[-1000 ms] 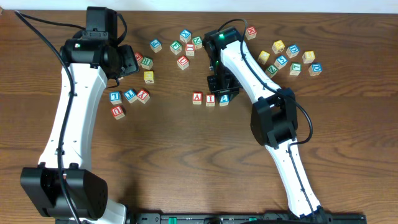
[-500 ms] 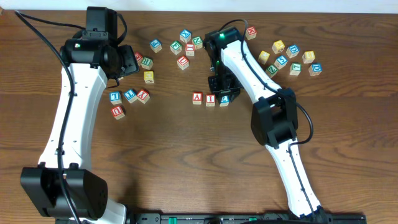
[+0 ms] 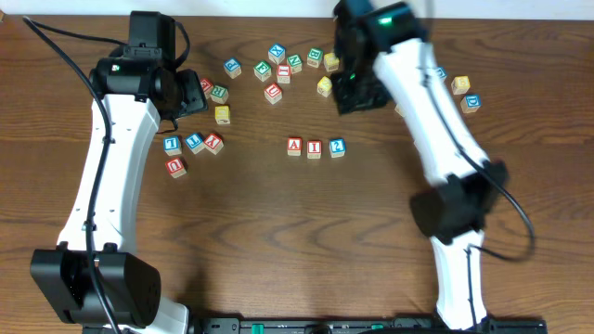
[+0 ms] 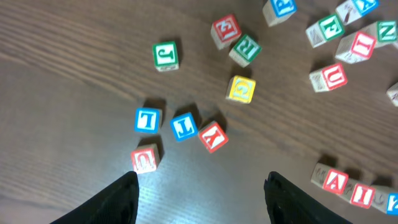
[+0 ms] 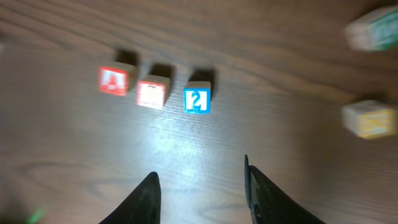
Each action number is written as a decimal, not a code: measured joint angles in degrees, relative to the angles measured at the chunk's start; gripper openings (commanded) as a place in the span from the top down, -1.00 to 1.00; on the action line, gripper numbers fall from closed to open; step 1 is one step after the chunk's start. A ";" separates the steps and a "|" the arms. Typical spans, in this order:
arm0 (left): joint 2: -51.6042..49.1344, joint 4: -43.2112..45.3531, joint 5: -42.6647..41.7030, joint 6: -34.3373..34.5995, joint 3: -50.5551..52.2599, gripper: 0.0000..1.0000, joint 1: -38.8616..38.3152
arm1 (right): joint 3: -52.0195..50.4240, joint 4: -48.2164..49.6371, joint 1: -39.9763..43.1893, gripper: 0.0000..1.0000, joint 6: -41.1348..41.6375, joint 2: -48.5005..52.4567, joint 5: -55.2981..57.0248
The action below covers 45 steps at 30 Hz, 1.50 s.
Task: Spell out AI2
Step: 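Open the right gripper and lift away from the 2 block, then lower the left gripper beside A and right gripper beside 2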
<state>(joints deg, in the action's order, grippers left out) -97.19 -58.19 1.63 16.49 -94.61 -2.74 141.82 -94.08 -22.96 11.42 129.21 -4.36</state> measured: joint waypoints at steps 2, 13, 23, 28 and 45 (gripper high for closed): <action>0.00 -1.09 -0.24 0.02 0.00 -0.20 0.00 | 0.48 -0.72 0.68 0.17 -0.39 -4.17 0.02; 0.33 -1.38 -9.38 0.17 4.52 0.85 -3.32 | -9.29 1.46 1.68 0.97 -2.64 -9.77 0.61; -0.02 8.07 -10.82 0.20 12.66 0.85 -10.54 | -32.09 20.63 2.91 0.98 0.28 -8.46 0.57; -2.49 8.85 -10.97 0.20 12.79 0.85 -11.58 | -41.03 28.55 4.39 0.98 2.01 -8.44 -1.14; -13.94 12.11 -14.03 0.17 13.27 0.85 -11.63 | -58.86 54.03 4.44 0.98 6.69 -8.44 -7.61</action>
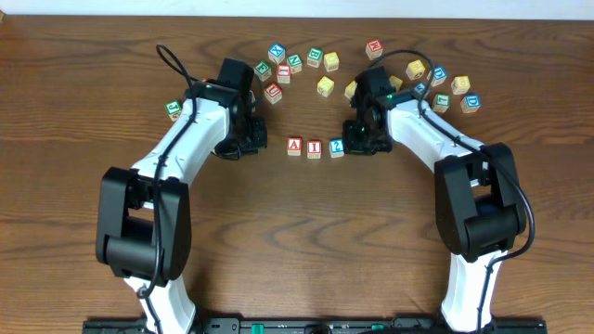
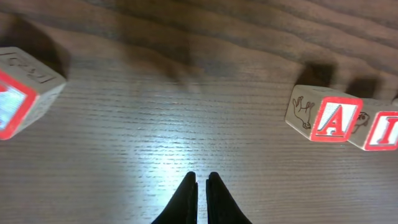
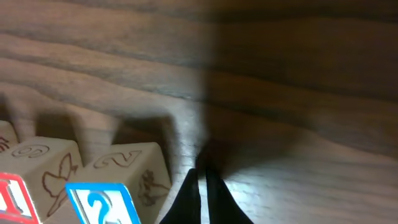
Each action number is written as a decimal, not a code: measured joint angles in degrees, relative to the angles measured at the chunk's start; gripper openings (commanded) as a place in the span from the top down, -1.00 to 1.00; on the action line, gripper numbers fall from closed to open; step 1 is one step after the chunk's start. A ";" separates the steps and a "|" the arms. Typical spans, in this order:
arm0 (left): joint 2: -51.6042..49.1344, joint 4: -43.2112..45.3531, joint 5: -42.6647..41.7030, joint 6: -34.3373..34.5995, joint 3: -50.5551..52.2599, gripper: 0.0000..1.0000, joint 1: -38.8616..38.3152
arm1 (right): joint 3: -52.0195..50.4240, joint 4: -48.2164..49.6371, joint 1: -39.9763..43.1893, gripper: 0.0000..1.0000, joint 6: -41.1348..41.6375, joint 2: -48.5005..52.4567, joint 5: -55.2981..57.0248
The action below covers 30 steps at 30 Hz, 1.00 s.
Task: Spell out AI2
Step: 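Lower the left gripper beside A and right gripper beside 2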
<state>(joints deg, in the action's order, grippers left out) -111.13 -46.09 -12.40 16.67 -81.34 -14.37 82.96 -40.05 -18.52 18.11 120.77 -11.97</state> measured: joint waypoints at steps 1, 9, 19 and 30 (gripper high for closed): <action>-0.31 0.17 -0.20 -0.04 0.00 0.85 0.00 | -0.28 0.74 -0.09 0.98 0.17 -0.02 -0.42; -3.23 3.19 -1.46 -0.17 0.02 0.85 -0.66 | -1.31 2.67 -0.13 0.98 0.59 -0.20 -2.69; -3.76 5.60 -3.28 -0.17 0.07 0.85 -3.76 | -1.38 3.23 -1.55 0.98 0.59 -0.20 -3.04; -3.76 6.14 -3.85 -0.17 0.07 0.85 -5.20 | -1.42 3.30 -2.08 0.98 0.61 -0.20 -3.50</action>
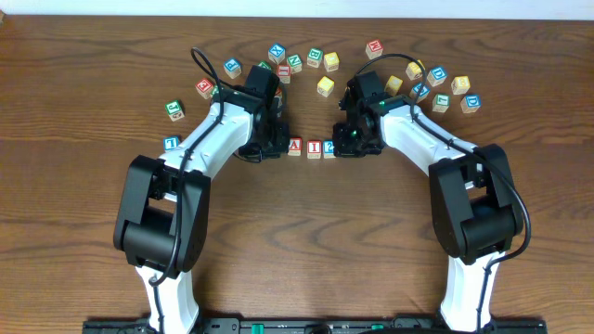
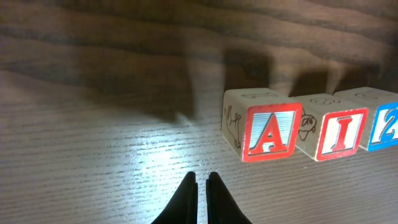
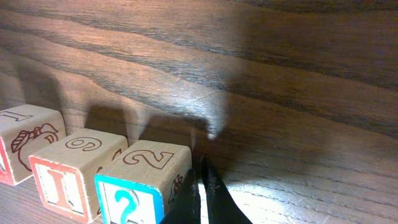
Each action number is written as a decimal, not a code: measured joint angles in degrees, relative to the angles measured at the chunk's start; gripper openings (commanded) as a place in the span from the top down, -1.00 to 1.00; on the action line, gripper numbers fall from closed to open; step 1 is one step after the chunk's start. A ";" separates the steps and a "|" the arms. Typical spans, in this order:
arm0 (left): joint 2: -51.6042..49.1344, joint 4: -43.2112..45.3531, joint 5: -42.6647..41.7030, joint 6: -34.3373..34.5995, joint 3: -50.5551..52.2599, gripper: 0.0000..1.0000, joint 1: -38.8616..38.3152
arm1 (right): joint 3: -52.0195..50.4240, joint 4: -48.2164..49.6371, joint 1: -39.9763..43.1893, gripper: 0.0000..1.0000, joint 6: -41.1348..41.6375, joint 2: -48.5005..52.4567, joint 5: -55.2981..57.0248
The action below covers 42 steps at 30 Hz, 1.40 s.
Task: Spell out AI2
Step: 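Lower the left gripper beside A and right gripper beside 2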
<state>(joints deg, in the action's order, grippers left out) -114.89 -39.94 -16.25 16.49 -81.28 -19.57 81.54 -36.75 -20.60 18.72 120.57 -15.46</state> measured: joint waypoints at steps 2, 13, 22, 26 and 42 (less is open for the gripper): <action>0.00 0.17 0.00 0.00 0.00 0.85 0.00 | -0.02 0.00 0.00 0.98 0.00 0.00 0.00; 0.00 2.08 0.00 -2.27 0.00 0.85 0.00 | -0.17 0.48 0.00 0.98 0.02 0.00 -0.22; 0.00 6.93 0.00 -5.31 0.04 0.85 -0.04 | -0.20 0.50 0.00 0.97 0.13 0.00 -0.22; 0.00 9.81 0.00 -5.92 0.04 0.85 -0.04 | -0.20 0.66 0.00 0.98 0.13 0.00 -0.17; 0.00 11.39 3.63 -5.86 0.04 0.85 -4.26 | -0.24 0.70 0.00 0.98 0.15 0.00 -0.15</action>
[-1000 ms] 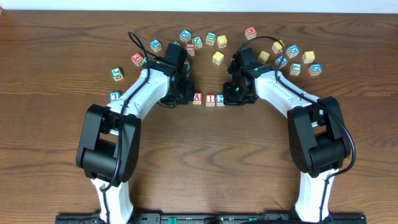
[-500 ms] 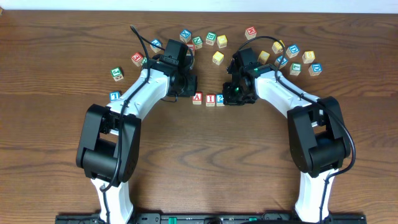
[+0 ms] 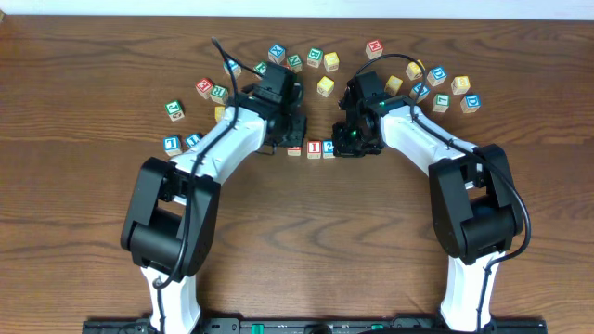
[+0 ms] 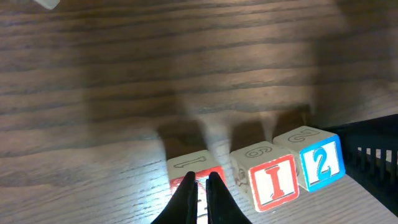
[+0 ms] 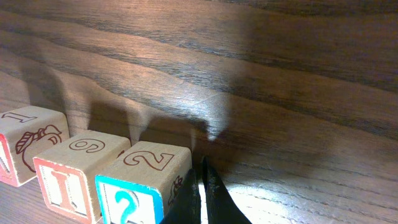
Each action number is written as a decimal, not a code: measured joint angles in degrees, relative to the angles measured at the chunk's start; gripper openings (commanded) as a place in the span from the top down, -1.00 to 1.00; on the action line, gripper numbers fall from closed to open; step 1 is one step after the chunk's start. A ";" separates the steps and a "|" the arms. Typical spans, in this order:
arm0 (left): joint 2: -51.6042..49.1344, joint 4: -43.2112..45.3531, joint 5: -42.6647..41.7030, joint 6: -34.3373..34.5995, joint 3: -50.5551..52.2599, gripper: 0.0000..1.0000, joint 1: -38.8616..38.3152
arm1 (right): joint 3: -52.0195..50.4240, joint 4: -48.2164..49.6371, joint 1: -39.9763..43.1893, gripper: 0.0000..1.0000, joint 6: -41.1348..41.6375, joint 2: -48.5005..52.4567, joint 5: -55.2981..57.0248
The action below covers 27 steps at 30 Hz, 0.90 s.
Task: Spell out AI2
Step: 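Lower the left gripper beside A and right gripper beside 2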
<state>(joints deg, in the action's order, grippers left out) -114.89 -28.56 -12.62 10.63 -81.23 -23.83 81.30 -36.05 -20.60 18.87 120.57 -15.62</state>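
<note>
Three wooden blocks stand in a row mid-table: a red A block (image 3: pixel 294 148), a red I block (image 3: pixel 314 147) and a blue 2 block (image 3: pixel 329 147). In the left wrist view my left gripper (image 4: pixel 203 177) is shut, its tips in front of the A block (image 4: pixel 186 167), which they partly hide; the I block (image 4: pixel 273 175) and the 2 block (image 4: pixel 320 160) sit to its right. My right gripper (image 5: pixel 201 163) is shut and low, its tips against the right side of the 2 block (image 5: pixel 143 180), beside the I block (image 5: pixel 68 174).
Several loose letter blocks lie scattered along the back of the table (image 3: pixel 316 57), with more at the left (image 3: pixel 174 109) and the back right (image 3: pixel 461 85). Both arms converge over the row from either side.
My left gripper, still shut, has moved from the table left of the A block to right at that block, its tips now over the block's face. The right gripper has barely moved.
Both grippers were open and high, with the A, I, 2 row standing mid-table. Then both were shut and low, one on each side of the row. They closed in on its two ends, and now the left tips cover the A block.
</note>
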 measured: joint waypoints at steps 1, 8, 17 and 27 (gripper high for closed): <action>0.00 0.02 0.81 0.07 0.00 0.85 -0.33 | 0.00 0.00 0.00 0.98 0.00 0.00 0.00; 0.00 0.52 5.57 1.79 0.00 0.85 -1.01 | 0.00 0.00 0.00 0.98 0.00 0.00 0.00; 0.00 3.45 7.04 2.69 0.00 0.85 -1.01 | 0.00 0.00 0.00 0.98 0.00 0.00 0.00; 0.00 4.83 7.04 2.69 0.00 0.85 -1.01 | 0.00 0.00 0.00 0.97 0.00 0.00 0.02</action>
<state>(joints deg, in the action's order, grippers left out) -114.89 -23.73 -5.58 13.32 -81.23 -24.84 81.30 -36.05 -20.60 18.87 120.57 -15.59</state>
